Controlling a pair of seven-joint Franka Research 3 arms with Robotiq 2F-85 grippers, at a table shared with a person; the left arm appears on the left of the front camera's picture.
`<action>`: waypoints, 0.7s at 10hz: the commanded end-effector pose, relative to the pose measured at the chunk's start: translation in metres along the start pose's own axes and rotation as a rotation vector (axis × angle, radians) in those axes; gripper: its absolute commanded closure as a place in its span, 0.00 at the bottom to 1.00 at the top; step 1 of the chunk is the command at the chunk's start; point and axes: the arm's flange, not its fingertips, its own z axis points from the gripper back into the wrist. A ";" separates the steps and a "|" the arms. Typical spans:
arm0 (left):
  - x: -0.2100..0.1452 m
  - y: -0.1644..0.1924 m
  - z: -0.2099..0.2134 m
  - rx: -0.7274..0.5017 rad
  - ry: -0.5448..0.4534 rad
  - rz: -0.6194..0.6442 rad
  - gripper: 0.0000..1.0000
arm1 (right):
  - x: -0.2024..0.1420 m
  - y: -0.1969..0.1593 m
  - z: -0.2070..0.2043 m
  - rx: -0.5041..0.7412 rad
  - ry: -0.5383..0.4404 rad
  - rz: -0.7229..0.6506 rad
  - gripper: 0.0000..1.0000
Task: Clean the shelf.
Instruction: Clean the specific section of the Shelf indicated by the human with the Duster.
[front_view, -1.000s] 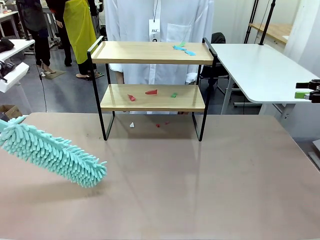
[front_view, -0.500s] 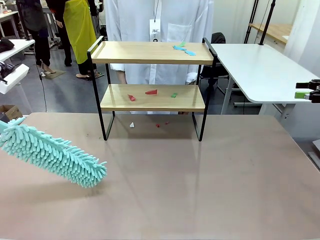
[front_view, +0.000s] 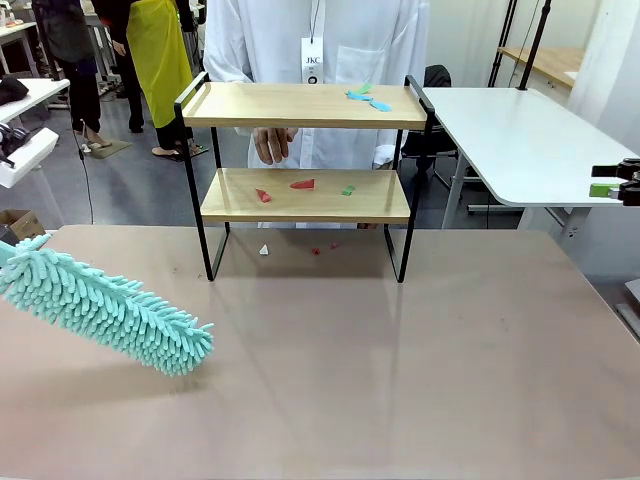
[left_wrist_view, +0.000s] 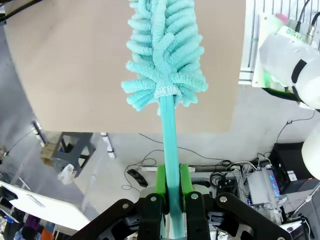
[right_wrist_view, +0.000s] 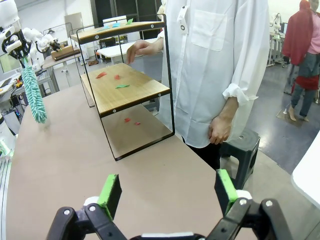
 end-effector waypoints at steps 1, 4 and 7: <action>-0.001 0.001 0.002 0.005 -0.001 0.002 0.87 | 0.003 0.001 -0.001 0.002 0.002 0.007 0.00; -0.001 0.001 0.002 0.005 -0.001 0.002 0.87 | 0.003 0.001 -0.001 0.002 0.002 0.007 0.00; -0.001 0.001 0.002 0.005 -0.001 0.002 0.87 | 0.003 0.001 -0.001 0.002 0.002 0.007 0.00</action>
